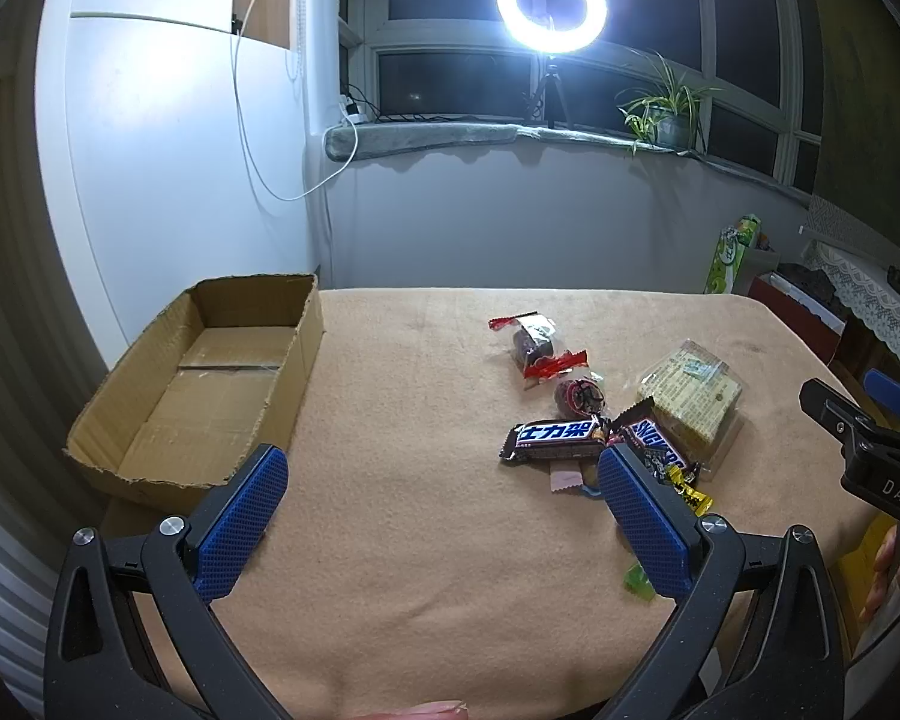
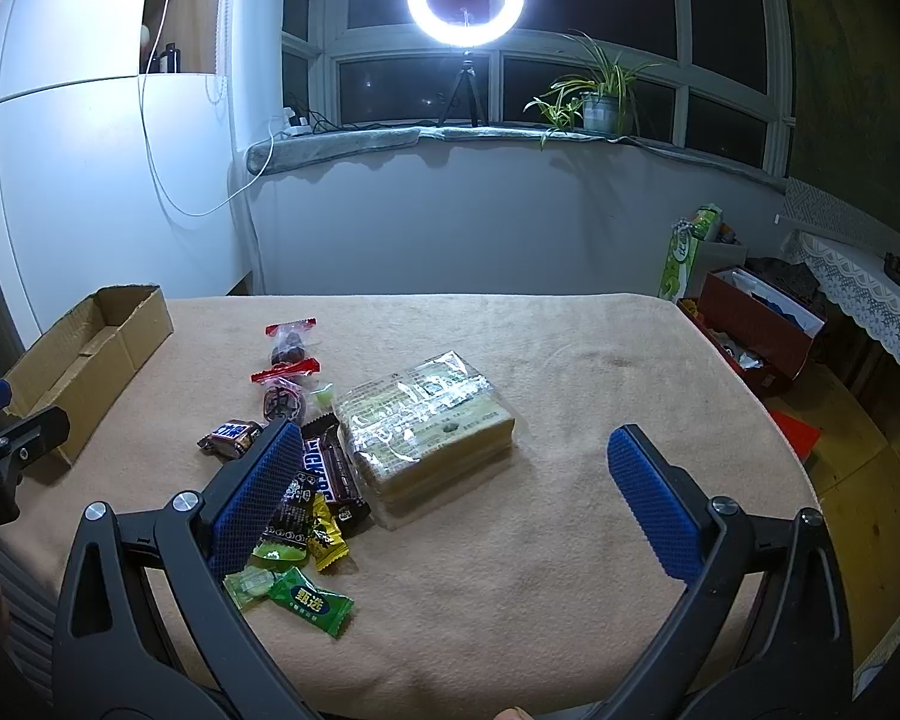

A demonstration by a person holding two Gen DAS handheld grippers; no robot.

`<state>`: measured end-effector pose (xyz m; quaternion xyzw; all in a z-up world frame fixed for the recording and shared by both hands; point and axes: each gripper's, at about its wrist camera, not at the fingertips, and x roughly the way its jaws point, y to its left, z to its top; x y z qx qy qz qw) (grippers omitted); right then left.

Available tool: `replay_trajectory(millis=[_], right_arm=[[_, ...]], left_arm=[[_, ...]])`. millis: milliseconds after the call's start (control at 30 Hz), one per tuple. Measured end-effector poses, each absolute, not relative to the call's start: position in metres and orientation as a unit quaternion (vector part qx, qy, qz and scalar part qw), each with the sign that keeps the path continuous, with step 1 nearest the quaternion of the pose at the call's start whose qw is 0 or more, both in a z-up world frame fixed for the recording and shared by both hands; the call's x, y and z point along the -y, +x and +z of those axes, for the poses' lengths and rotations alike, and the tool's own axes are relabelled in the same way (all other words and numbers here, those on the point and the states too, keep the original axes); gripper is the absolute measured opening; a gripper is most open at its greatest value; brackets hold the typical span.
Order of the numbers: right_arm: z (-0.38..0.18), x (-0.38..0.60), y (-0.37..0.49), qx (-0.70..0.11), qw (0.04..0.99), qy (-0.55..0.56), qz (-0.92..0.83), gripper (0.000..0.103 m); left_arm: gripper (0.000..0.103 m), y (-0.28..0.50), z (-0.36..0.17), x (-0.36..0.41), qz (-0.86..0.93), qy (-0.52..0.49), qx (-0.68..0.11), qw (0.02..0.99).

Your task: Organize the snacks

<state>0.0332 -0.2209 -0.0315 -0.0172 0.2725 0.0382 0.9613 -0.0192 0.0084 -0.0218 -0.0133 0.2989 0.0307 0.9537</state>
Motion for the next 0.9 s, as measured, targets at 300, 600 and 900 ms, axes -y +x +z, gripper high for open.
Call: replay_trajectory(millis=[300, 600, 900], right_arm=[[-0.032, 0.221, 0.033, -0.273, 0.961, -0.017, 0.038, 0.103], [-0.036, 0.216, 0.033, -0.277, 0.960, -0.020, 0.042, 0.103], [-0.072, 0.214, 0.034, -0.326, 0.943, -0.035, 0.049, 0.103]], left_arm=[[0.103, -0.019, -0.022, -0.009, 0.031, -0.013, -0.299, 0.954], [0.103, -0.019, -0.023, -0.008, 0.029, -0.013, -0.301, 0.953], [0.103, -0.011, -0.064, -0.004, 0.008, -0.013, -0.360, 0.933]])
